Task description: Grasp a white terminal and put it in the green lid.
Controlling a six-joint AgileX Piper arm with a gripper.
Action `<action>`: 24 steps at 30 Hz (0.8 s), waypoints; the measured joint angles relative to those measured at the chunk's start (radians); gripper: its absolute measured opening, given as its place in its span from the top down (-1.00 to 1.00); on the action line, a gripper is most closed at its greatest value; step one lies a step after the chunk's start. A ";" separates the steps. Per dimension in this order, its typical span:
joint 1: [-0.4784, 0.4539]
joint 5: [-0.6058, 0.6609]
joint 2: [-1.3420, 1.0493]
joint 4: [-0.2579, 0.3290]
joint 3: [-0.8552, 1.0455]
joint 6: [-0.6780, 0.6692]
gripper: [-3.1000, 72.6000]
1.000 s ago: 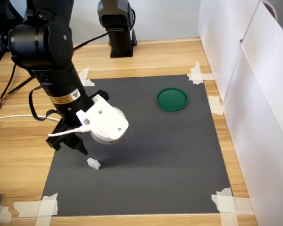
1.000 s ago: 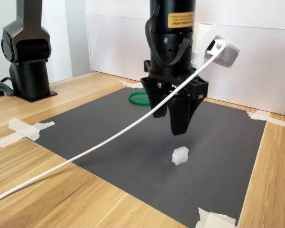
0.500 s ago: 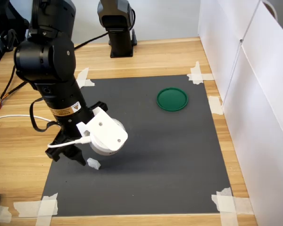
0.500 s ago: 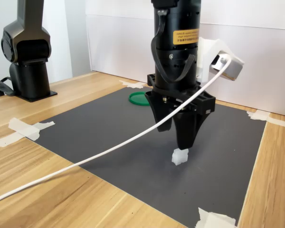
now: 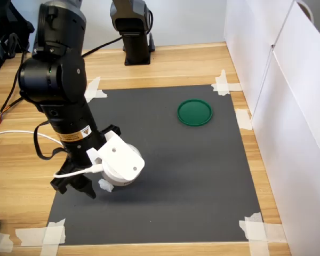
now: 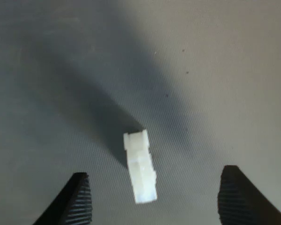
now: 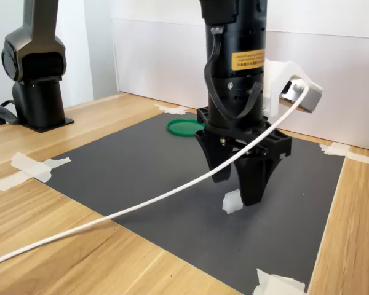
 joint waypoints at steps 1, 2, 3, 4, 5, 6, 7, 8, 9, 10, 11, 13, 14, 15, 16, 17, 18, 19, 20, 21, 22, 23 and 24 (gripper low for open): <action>0.000 -0.004 0.004 0.000 0.000 -0.001 -0.81; 0.000 -0.006 0.007 0.000 0.000 -0.002 -0.81; 0.000 -0.006 0.010 0.000 0.000 -0.002 -0.81; 0.000 -0.008 0.014 0.000 0.000 -0.002 -0.81; 0.000 -0.007 0.017 0.001 0.000 -0.002 -0.80; 0.000 -0.009 0.019 0.002 0.000 -0.002 -0.79; 0.000 -0.009 0.022 0.004 0.000 -0.004 -0.79; 0.000 -0.009 0.025 0.006 0.000 -0.004 -0.79; 0.000 -0.009 0.028 0.008 0.000 -0.004 -0.79; 0.000 -0.009 0.031 0.011 0.000 -0.004 -0.79; 0.000 -0.008 0.034 0.013 0.000 -0.004 -0.78; 0.000 -0.007 0.040 0.015 0.000 -0.005 -0.78; 0.000 -0.007 0.040 0.016 0.000 -0.005 -0.78; 0.000 -0.007 0.040 0.019 0.000 -0.005 -0.78; 0.000 -0.009 0.040 0.021 0.000 -0.008 -0.78; 0.000 -0.009 0.040 0.026 0.000 -0.011 -0.78; 0.000 -0.009 0.040 0.031 0.000 -0.013 -0.78; 0.000 -0.009 0.040 0.036 0.000 -0.013 -0.78; 0.000 -0.009 0.040 0.041 0.000 -0.015 -0.78; 0.000 -0.009 0.040 0.045 0.000 -0.016 -0.78; 0.000 -0.009 0.040 0.046 0.000 -0.016 -0.78; 0.000 -0.009 0.040 0.047 0.000 -0.016 -0.78; 0.000 -0.009 0.042 0.048 0.000 -0.018 -0.78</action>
